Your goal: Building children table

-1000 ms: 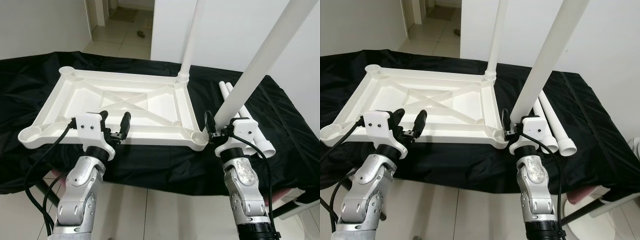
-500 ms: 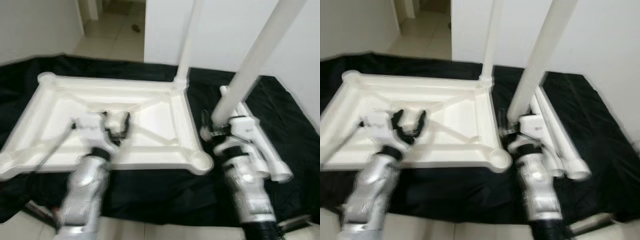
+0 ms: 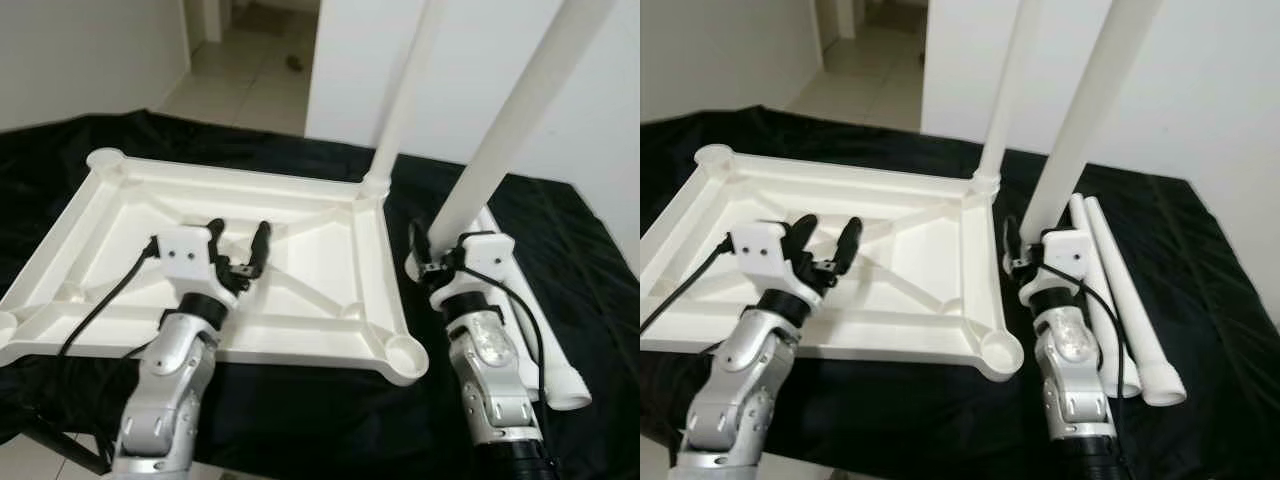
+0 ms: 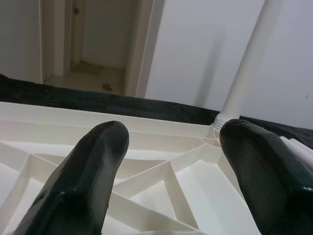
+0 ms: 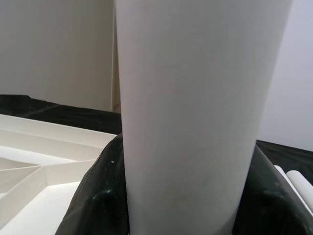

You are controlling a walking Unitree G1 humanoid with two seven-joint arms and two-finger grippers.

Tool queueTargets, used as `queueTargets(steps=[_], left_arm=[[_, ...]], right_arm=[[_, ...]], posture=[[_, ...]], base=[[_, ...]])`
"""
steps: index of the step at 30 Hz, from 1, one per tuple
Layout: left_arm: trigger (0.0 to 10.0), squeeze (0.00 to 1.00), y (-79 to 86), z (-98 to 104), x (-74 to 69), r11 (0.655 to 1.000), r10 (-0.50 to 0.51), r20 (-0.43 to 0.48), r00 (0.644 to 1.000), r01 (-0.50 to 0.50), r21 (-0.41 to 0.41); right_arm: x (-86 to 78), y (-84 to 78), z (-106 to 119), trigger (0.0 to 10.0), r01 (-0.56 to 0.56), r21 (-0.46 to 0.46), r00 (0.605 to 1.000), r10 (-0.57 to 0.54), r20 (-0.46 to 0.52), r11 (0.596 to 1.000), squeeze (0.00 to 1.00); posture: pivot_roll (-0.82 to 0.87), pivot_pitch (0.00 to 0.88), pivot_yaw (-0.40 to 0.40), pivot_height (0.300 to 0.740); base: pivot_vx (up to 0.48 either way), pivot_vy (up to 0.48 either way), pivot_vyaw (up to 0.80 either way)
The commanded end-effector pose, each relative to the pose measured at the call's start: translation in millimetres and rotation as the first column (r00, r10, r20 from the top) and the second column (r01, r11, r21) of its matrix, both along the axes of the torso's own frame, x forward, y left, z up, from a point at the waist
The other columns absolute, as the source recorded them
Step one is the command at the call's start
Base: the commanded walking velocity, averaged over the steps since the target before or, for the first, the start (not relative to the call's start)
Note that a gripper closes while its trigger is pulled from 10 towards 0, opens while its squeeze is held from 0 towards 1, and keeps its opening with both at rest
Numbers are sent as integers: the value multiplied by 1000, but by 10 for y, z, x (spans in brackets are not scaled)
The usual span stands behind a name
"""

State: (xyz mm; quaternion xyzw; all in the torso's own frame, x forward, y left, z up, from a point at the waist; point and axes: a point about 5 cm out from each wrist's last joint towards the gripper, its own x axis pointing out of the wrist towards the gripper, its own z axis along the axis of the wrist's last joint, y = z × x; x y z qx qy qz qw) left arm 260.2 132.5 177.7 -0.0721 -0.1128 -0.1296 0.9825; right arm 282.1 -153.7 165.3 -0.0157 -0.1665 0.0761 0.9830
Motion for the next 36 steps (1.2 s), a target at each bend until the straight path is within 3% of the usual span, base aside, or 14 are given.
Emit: queueTargets(steps=[1, 6, 8, 10, 12, 14, 16, 21, 23, 26, 27, 28, 29, 36], left_arm=[[10000, 0, -120, -23, -30, 995, -92, -18, 996, 93, 20], [10000, 0, -300, -110, -91, 957, -255, -66, 965, 262, 122], [10000, 0, -411, -182, -152, 908, -357, -95, 929, 369, 199], [10000, 0, -458, -221, -177, 877, -402, -111, 909, 417, 240], [10000, 0, -458, -221, -177, 877, -402, -111, 909, 417, 240], [10000, 0, -543, -296, -212, 811, -481, -148, 864, 503, 298], [10000, 0, -543, -296, -212, 811, -481, -148, 864, 503, 298], [10000, 0, -664, -459, -248, 669, -599, -238, 765, 641, 376], [10000, 0, -664, -459, -248, 669, -599, -238, 765, 641, 376], [10000, 0, -644, -554, -264, 603, -630, -284, 723, 686, 407], [10000, 0, -644, -554, -264, 603, -630, -284, 723, 686, 407], [10000, 0, -600, -617, -261, 557, -648, -317, 693, 715, 423], [10000, 0, -582, -639, -254, 543, -650, -328, 685, 721, 431], [10000, 0, -532, -712, -197, 518, -646, -364, 671, 735, 437]], right_arm=[[1, -13, 9, 10000, 0, -3, 1000, 0, 2, 1000, 0], [35, -14, 27, 10000, 0, -23, 1000, 0, -1, 1000, 0], [52, -26, 31, 10000, 11, -36, 1000, -12, -5, 999, 0], [52, -31, 27, 10000, 14, -37, 1000, -15, -6, 999, 0], [52, -31, 27, 10000, 14, -37, 1000, -15, -6, 999, 0], [38, -33, 21, 10000, 21, -36, 1000, -21, -6, 999, 0], [38, -33, 21, 10000, 21, -36, 1000, -21, -6, 999, 0], [17, -41, 32, 10000, 39, -35, 999, -39, 2, 999, 0], [17, -41, 32, 10000, 39, -35, 999, -39, 2, 999, 0], [19, -80, 52, 10000, 56, -40, 998, -56, 10, 998, 0], [19, -80, 52, 10000, 56, -40, 998, -56, 10, 998, 0], [22, -90, 55, 10000, 62, -42, 998, -61, 13, 997, 0], [23, -90, 56, 10000, 62, -42, 998, -62, 13, 997, 0], [34, -68, 60, 10000, 59, -42, 998, -58, 15, 997, 0]], posture=[[168, 0, -70, 740], [168, 6, -66, 740], [166, 13, -60, 740], [160, 19, -49, 740], [160, 19, -49, 740], [149, 28, -33, 740], [149, 28, -33, 740], [119, 29, -7, 740], [119, 29, -7, 740], [109, 27, 2, 740], [109, 27, 2, 740], [106, 26, 4, 740], [106, 24, 4, 740], [108, 23, 0, 740]], base=[[0, 0, 0], [0, 0, 0], [0, 0, 0], [0, 0, 0], [0, 0, 0], [0, 0, 0], [0, 0, 0], [0, 0, 0], [0, 0, 0], [0, 0, 0], [0, 0, 0], [0, 0, 0], [0, 0, 0], [0, 0, 0]])
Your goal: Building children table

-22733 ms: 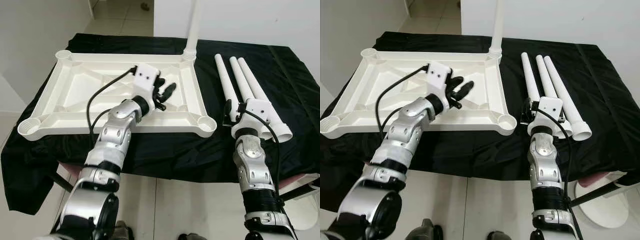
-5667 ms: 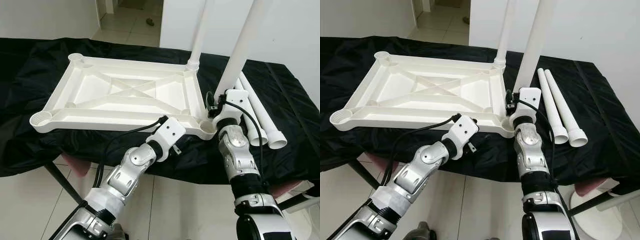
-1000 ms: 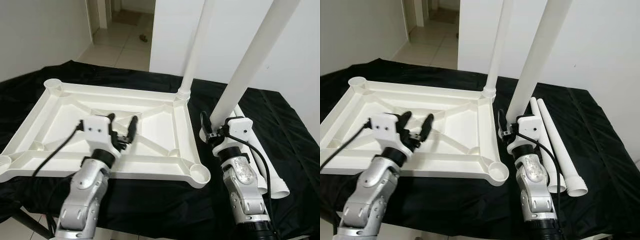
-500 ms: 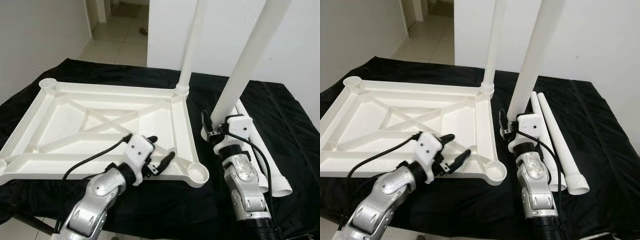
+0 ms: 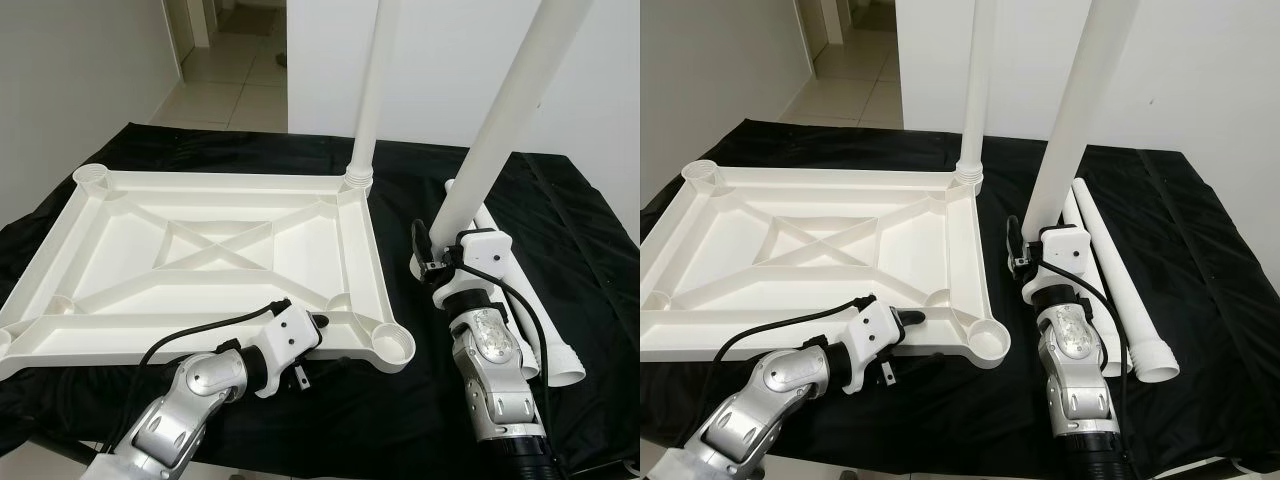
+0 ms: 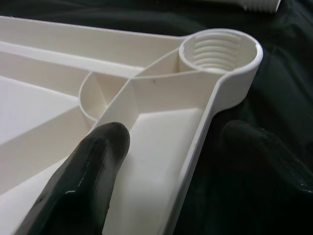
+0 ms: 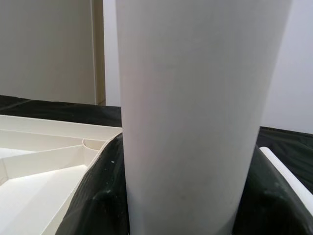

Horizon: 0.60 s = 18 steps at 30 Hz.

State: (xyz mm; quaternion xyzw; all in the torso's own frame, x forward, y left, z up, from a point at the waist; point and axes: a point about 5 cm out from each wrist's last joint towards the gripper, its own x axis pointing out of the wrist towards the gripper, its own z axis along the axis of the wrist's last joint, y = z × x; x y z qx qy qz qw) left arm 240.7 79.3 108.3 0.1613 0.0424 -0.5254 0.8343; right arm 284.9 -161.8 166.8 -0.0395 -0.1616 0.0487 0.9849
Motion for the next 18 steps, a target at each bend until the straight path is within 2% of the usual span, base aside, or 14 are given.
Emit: queueTargets(steps=[1, 3, 4, 7, 9, 10, 11, 13, 15, 18], left_arm=[[10000, 0, 22, -47, 20, 1000, -10, -7, 1000, 10, 29], [10000, 0, 36, -65, 32, 999, -10, -9, 1000, 10, 43], [10000, 0, 59, -84, 92, 997, 14, 3, 1000, -15, 78], [10000, 0, 59, -84, 92, 997, 14, 3, 1000, -15, 78], [10000, 0, 100, -96, 265, 985, 94, 34, 995, -97, 143], [10000, 0, 100, -96, 265, 985, 94, 34, 995, -97, 143], [10000, 0, 126, -79, 372, 975, 140, 60, 988, -148, 163], [10000, 0, 126, -79, 372, 975, 140, 60, 988, -148, 163], [10000, 0, 158, -15, 510, 966, 191, 92, 977, -203, 157], [10000, 0, 178, 44, 578, 964, 209, 114, 971, -224, 144]], right_arm=[[12, 19, 51, 10000, -7, -5, 1000, 7, 21, 1000, 0], [15, 21, 54, 10000, -8, -5, 1000, 8, 22, 1000, 0], [24, 24, 61, 10000, -10, -6, 1000, 10, 23, 1000, 0], [24, 24, 61, 10000, -10, -6, 1000, 10, 23, 1000, 0], [40, 32, 78, 10000, -17, -7, 999, 17, 27, 1000, 0], [40, 32, 78, 10000, -17, -7, 999, 17, 27, 1000, 0], [47, 38, 89, 10000, -19, -6, 999, 20, 30, 1000, 0], [47, 38, 89, 10000, -19, -6, 999, 20, 30, 1000, 0], [51, 46, 97, 10000, -21, -3, 999, 21, 32, 1000, 0], [50, 48, 98, 10000, -20, -1, 999, 20, 31, 1000, 0]], posture=[[109, 23, -2, 740], [109, 23, -2, 740], [111, 23, -7, 740], [111, 23, -7, 740], [107, 24, -11, 740], [107, 24, -11, 740], [103, 23, -12, 740], [103, 23, -12, 740], [99, 24, -12, 740], [90, 30, -14, 740]], base=[[0, 0, 0], [0, 0, 0], [0, 0, 0], [0, 0, 0], [0, 0, 0], [0, 0, 0], [0, 0, 0], [0, 0, 0], [0, 0, 0], [0, 0, 0]])
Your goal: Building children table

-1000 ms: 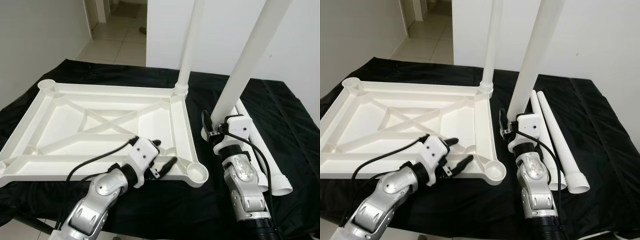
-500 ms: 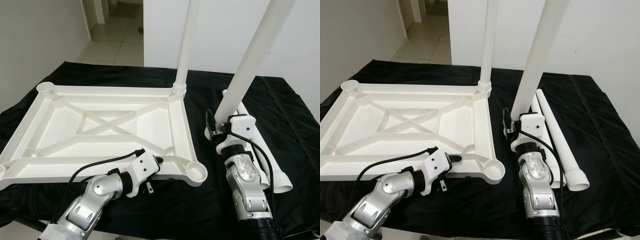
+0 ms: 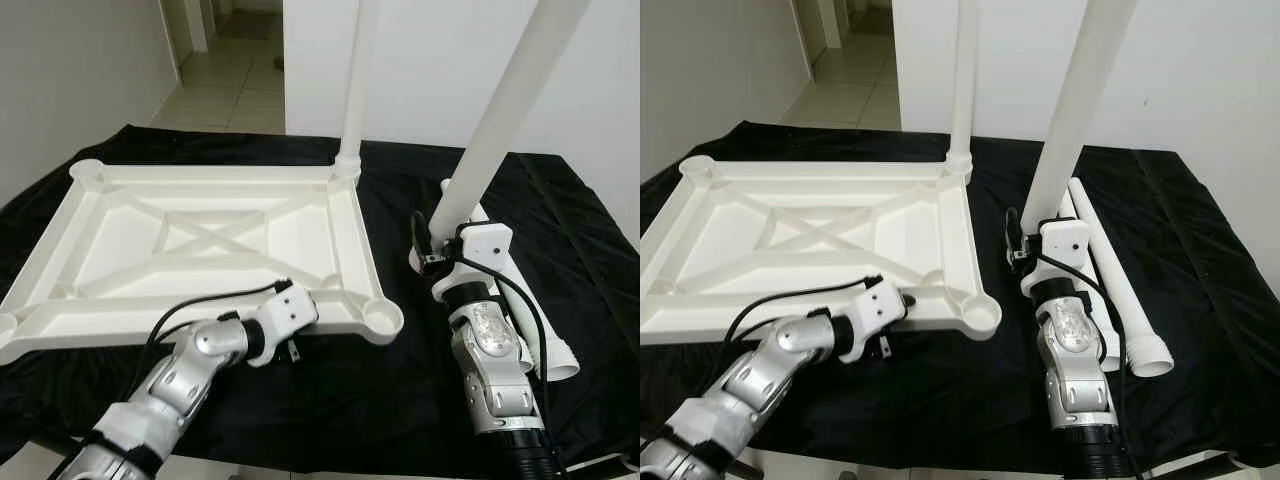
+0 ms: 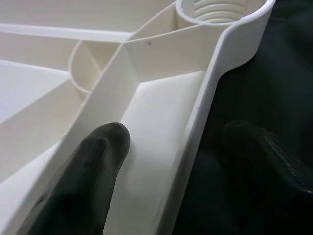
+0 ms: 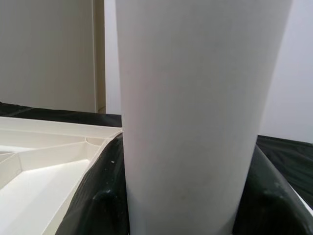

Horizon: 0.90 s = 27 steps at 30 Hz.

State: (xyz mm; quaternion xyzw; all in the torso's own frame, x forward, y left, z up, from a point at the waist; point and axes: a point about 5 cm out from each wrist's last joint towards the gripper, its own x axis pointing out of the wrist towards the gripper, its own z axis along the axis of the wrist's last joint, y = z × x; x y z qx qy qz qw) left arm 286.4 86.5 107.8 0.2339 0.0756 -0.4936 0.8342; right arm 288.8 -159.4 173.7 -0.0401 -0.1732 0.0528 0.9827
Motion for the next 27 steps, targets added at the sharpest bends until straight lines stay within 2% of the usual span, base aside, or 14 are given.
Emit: queueTargets(steps=[1, 4, 6, 7, 13, 15, 16, 18, 19, 21, 24, 26, 27], left_arm=[[10000, 0, 113, 72, 142, 987, 160, 90, 983, -160, -11], [10000, 0, 90, 128, 138, 990, 141, 97, 985, -138, -38], [10000, 0, 8, 209, 59, 992, 71, 76, 995, -63, -107], [10000, 0, -71, 272, -38, 985, -12, 41, 999, 19, -172], [10000, 0, -98, 293, -65, 981, -44, 38, 998, 50, -189], [10000, 0, -197, 400, -201, 950, -138, -19, 990, 127, -284], [10000, 0, -197, 400, -201, 950, -138, -19, 990, 127, -284], [10000, 0, -253, 477, -278, 923, -180, -43, 983, 153, -354], [10000, 0, -253, 477, -278, 923, -180, -43, 983, 153, -354], [10000, 0, -249, 488, -256, 926, -107, -39, 993, 86, -367], [10000, 0, -243, 489, -247, 930, -79, -26, 997, 64, -363], [10000, 0, -194, 498, -224, 931, 4, -22, 1000, -12, -365], [10000, 0, -194, 498, -224, 931, 4, -22, 1000, -12, -365]], right_arm=[[10, 24, 30, 10000, -11, 2, 1000, 11, 6, 1000, 0], [15, 26, 25, 10000, -12, 5, 1000, 12, 0, 1000, 0], [43, 37, -1, 10000, -15, -7, 1000, 15, -20, 1000, 0], [86, 41, -21, 10000, -10, -12, 999, 9, -45, 1000, 0], [102, 41, -26, 10000, -9, -11, 998, 8, -55, 1000, 0], [202, 119, -94, 10000, -30, -67, 994, 23, -103, 997, 0], [202, 119, -94, 10000, -30, -67, 994, 23, -103, 997, 0], [261, 183, -127, 10000, -50, -103, 992, 37, -121, 993, 0], [261, 183, -127, 10000, -50, -103, 992, 37, -121, 993, 0], [289, 283, -147, 10000, -103, -99, 988, 90, -124, 990, 0], [294, 314, -152, 10000, -120, -91, 986, 109, -124, 989, 0], [308, 418, -139, 10000, -167, -73, 980, 158, -120, 983, 0], [308, 418, -139, 10000, -167, -73, 980, 158, -120, 983, 0]], posture=[[86, 30, -12, 740], [86, 33, -12, 740], [85, 40, -15, 740], [88, 41, -16, 740], [89, 43, -17, 740], [112, 44, -20, 740], [112, 44, -20, 740], [123, 44, -21, 740], [123, 44, -21, 740], [150, 41, -24, 740], [156, 41, -24, 740], [192, 38, -32, 740], [192, 38, -32, 740]], base=[[0, 0, 0], [0, 0, 0], [0, 0, 0], [0, 0, 0], [0, 0, 0], [0, 0, 0], [0, 0, 0], [0, 0, 0], [0, 0, 0], [0, 0, 0], [0, 0, 0], [0, 0, 0], [0, 0, 0]])
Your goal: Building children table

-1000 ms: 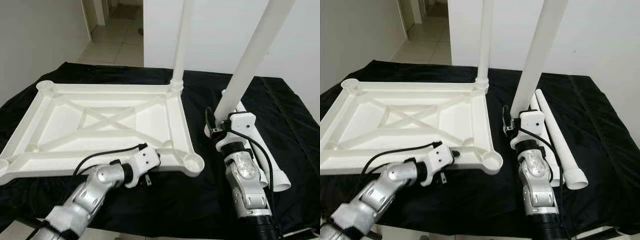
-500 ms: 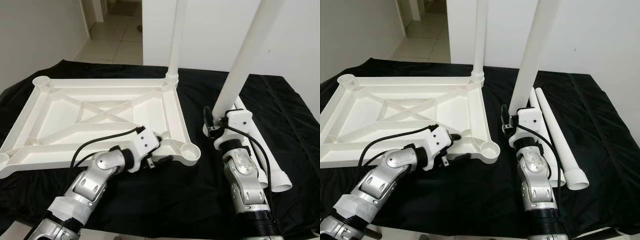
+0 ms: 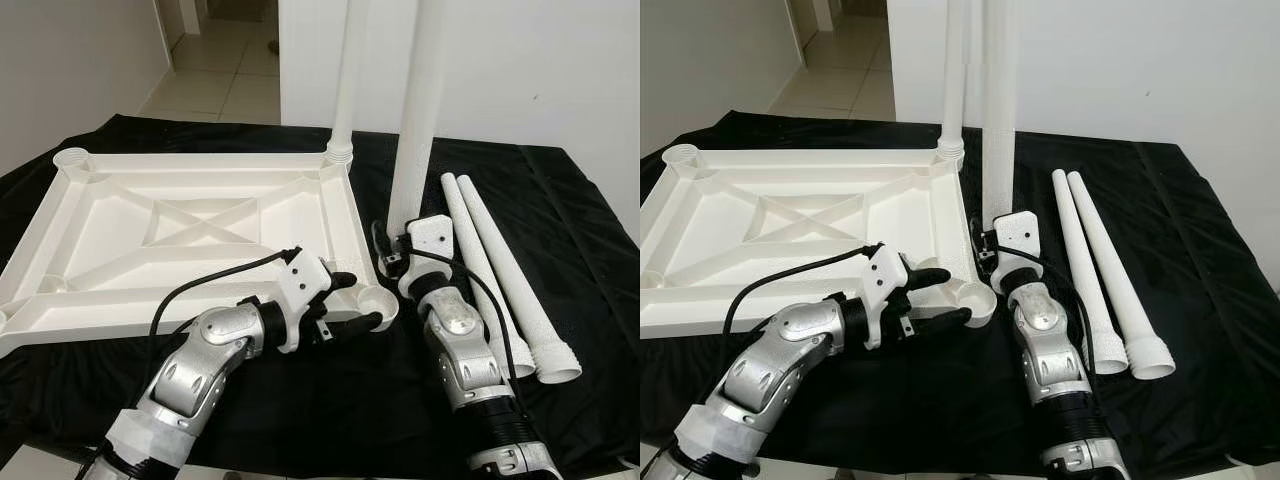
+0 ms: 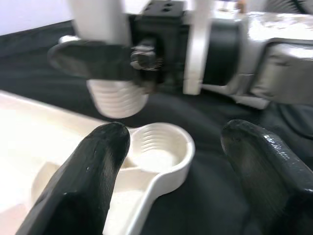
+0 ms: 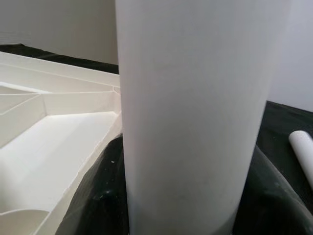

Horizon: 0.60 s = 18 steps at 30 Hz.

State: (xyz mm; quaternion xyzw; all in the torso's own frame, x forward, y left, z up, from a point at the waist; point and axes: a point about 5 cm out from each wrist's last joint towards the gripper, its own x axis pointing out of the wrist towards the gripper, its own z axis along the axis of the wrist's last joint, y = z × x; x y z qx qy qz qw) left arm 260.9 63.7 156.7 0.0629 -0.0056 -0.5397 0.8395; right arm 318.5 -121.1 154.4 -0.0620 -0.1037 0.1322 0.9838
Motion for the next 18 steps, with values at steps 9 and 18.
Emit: queueTargets(steps=[9, 18], left_arm=[[10000, 0, 261, 60, 119, 940, 340, 7, 941, -339, -20], [10000, 0, 436, -26, -5, 921, 388, -30, 921, -388, -20]], right_arm=[[-54, 220, 147, 10000, -130, 67, 988, 123, 91, 989, 0], [-306, 55, 43, 10000, -83, 158, 993, 68, 100, 984, 0]], posture=[[214, 49, -29, 740], [189, 64, -51, 740]], base=[[0, 0, 0], [0, 0, 0]])
